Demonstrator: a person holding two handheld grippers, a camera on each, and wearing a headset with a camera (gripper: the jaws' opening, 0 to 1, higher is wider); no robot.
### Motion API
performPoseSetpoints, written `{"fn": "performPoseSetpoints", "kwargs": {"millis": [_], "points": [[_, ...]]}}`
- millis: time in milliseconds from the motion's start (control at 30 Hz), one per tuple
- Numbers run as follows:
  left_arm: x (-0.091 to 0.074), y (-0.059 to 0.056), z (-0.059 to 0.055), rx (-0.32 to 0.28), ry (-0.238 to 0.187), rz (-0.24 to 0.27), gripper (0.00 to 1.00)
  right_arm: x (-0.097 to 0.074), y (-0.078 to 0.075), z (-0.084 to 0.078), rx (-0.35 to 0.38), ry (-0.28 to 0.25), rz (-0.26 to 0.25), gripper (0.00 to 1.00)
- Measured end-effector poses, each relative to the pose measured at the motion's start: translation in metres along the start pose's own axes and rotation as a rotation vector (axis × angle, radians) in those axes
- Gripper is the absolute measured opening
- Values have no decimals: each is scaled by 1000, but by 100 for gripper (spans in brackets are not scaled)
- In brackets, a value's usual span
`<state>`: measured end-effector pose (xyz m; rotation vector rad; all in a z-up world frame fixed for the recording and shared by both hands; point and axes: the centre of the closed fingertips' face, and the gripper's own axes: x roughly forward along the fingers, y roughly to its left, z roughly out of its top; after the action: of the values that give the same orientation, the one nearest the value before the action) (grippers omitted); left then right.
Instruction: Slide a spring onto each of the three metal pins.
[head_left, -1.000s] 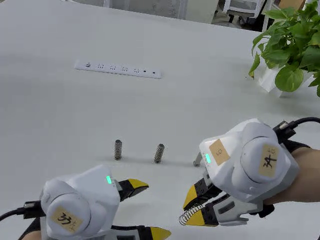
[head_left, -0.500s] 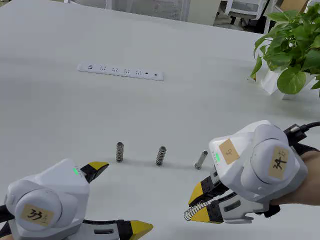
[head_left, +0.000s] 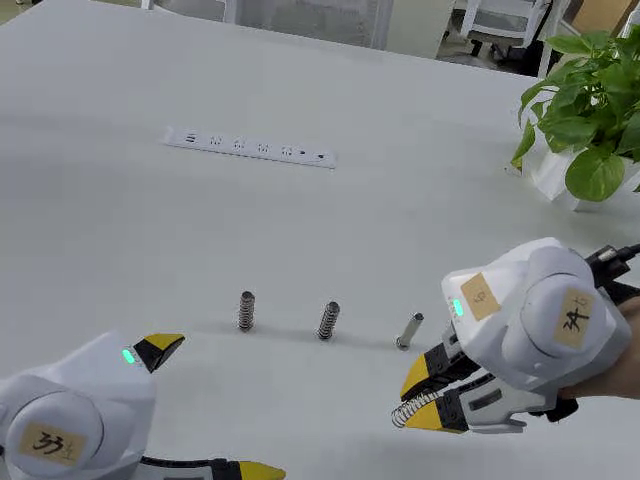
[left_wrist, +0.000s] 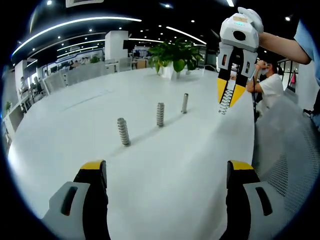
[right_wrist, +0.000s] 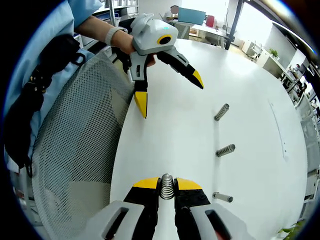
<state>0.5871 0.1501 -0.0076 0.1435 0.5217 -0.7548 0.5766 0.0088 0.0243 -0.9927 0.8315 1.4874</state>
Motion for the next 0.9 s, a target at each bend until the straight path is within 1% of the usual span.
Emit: {"fn": "performPoseSetpoints", "kwargs": {"millis": [67, 200, 367, 467, 800, 900], "points": [[0, 0, -1, -7, 6, -4, 99, -4, -9, -4, -5, 16, -12, 8], [-1, 3, -2, -11, 5, -2, 98, -15, -27, -8, -16, 41, -34, 8], [-1, 6, -2, -12, 7, -3, 98, -26, -46, -14, -21, 63, -58, 8], [-2, 8, -2, -16, 8, -1, 98, -29, -56, -19, -11, 72, -71, 8], [-2, 9, -6, -27, 14, 2, 96, -31, -78, -31, -22, 120, -90, 8], [-1, 9, -4, -42, 3, 4, 97, -29, -82, -30, -24, 120, -94, 8]]}}
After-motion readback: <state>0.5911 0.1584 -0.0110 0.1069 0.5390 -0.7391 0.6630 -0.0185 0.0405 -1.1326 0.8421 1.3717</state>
